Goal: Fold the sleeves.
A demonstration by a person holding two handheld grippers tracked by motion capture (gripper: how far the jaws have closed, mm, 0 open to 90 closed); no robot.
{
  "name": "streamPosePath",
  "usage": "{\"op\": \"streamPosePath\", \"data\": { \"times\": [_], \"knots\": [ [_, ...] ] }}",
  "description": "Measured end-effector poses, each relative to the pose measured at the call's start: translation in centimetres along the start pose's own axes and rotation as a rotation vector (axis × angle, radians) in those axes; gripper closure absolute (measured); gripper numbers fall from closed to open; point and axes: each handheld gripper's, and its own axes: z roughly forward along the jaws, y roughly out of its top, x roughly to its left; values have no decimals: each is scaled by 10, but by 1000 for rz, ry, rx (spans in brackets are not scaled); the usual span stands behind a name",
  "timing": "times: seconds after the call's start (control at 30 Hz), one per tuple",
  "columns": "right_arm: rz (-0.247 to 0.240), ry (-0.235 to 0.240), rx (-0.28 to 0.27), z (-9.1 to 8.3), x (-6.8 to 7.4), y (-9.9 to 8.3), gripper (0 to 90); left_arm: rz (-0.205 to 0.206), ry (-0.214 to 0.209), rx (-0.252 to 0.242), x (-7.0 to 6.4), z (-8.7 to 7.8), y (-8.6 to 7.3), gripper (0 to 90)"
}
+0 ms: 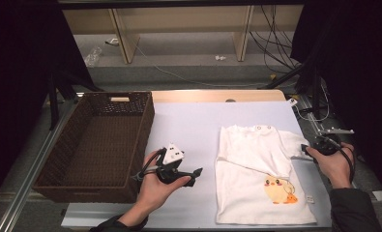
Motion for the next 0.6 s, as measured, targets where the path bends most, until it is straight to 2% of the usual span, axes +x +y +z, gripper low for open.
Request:
{"op": "streamPosePath", "data": {
  "times": [0.23, 0.4, 0.5, 0.6],
  "knots": [
    [41, 19, 21, 5, -5, -7, 528, 6, -3, 10, -2, 2, -2, 156],
    [94, 51, 17, 8, -9, -12, 568, 2, 2, 7, -1, 1, -2, 156],
    [111, 70, 15, 8, -9, -14, 637, 3, 2, 10, -1, 2, -2, 156],
    [115, 60, 11, 7, -10, -15, 719, 3, 1, 10, -1, 2, -2, 156]
  ]
}}
